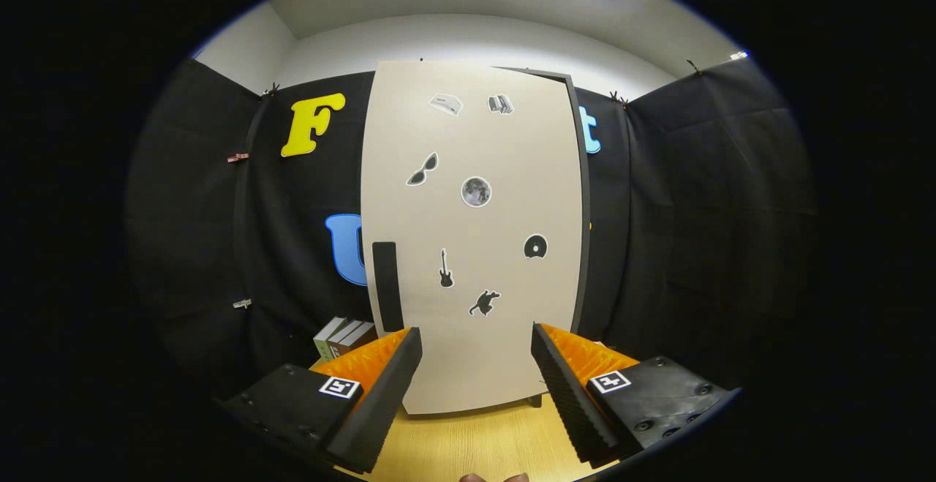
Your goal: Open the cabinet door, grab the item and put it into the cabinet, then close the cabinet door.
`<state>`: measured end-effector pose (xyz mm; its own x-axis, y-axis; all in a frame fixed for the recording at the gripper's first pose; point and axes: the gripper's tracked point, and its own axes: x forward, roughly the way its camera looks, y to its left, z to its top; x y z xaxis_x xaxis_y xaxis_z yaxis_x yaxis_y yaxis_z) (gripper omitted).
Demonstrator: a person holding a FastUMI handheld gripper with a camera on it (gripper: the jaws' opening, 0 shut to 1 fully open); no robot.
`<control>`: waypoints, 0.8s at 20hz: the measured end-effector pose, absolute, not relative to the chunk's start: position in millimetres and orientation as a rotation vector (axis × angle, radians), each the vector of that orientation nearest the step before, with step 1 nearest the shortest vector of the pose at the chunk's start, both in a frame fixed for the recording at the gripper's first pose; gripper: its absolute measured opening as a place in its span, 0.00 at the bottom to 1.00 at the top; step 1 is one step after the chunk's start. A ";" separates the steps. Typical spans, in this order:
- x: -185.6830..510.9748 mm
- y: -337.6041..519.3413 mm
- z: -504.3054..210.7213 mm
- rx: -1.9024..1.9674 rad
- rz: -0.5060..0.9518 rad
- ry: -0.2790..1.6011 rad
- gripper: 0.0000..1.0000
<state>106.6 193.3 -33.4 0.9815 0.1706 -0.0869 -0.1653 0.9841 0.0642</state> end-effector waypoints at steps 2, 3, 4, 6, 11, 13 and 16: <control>105.9 194.1 -32.8 0.058 0.170 0.092 0.98; 104.7 194.3 -31.7 0.059 0.170 0.092 0.98; 104.2 194.2 -31.5 0.060 0.169 0.093 0.98; 104.2 194.5 -31.2 0.063 0.169 0.093 0.98; 103.5 194.3 -31.3 0.063 0.168 0.095 0.98; 103.2 194.3 -31.6 0.062 0.167 0.096 0.98; 102.4 194.2 -30.8 0.064 0.166 0.097 0.98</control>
